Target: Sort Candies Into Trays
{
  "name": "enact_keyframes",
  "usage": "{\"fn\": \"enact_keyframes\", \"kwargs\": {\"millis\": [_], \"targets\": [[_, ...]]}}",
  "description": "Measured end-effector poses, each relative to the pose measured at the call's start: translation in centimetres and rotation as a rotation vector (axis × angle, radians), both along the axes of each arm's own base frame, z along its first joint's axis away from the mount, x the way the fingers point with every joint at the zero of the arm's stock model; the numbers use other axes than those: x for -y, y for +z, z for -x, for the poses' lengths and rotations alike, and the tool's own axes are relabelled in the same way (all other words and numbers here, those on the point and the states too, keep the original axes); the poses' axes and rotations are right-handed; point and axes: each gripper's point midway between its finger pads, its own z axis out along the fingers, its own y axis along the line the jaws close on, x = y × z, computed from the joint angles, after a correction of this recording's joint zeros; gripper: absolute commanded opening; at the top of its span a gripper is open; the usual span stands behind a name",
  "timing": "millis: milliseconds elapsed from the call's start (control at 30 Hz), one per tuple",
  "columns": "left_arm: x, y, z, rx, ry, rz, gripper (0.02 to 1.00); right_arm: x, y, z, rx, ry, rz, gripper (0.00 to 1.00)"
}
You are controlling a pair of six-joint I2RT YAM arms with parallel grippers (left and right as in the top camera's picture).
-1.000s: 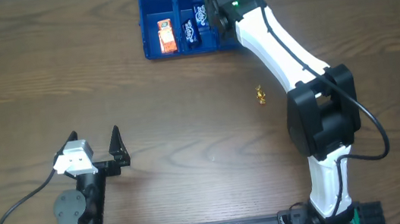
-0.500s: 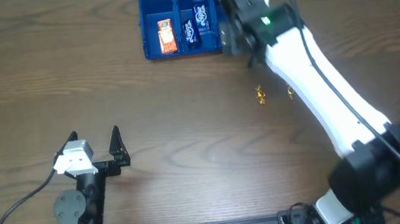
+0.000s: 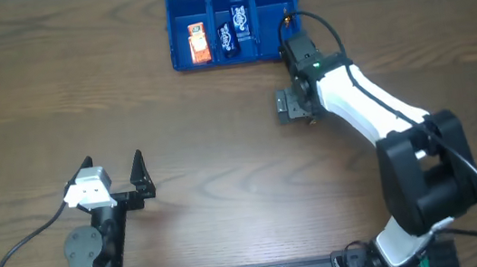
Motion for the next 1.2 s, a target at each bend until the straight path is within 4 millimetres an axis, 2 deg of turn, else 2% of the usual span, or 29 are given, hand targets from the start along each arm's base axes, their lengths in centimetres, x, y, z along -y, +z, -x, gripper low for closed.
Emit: {"fn": "enact_keyframes", "kwargs": {"millis": [133,567,900,1033,1200], "targets": [[0.0,0.0,0.0,0.000,0.000,0.000,0.996,0.0,-1.7,0.1,-0.036,0.000,-0.002,0.969],[0.0,0.0,0.0,0.000,0.000,0.000,0.996,1.0,-1.7,-0.5,-0.041,-0.025,-0.063,0.915],[0.0,0.0,0.0,0.000,0.000,0.000,0.998,0.7,-2.5,-0.6,-0.051,-0.020,-0.075,0.855],[0.0,0.0,0.0,0.000,0.000,0.000,0.998,0.6,-3.0,-0.6,-0.062,-0.018,-0.076,0.737],[0.0,0.0,0.0,0.000,0.000,0.000,0.998,0.4,-3.0,-0.6,-0.061,-0.004,-0.078,0.498]]}}
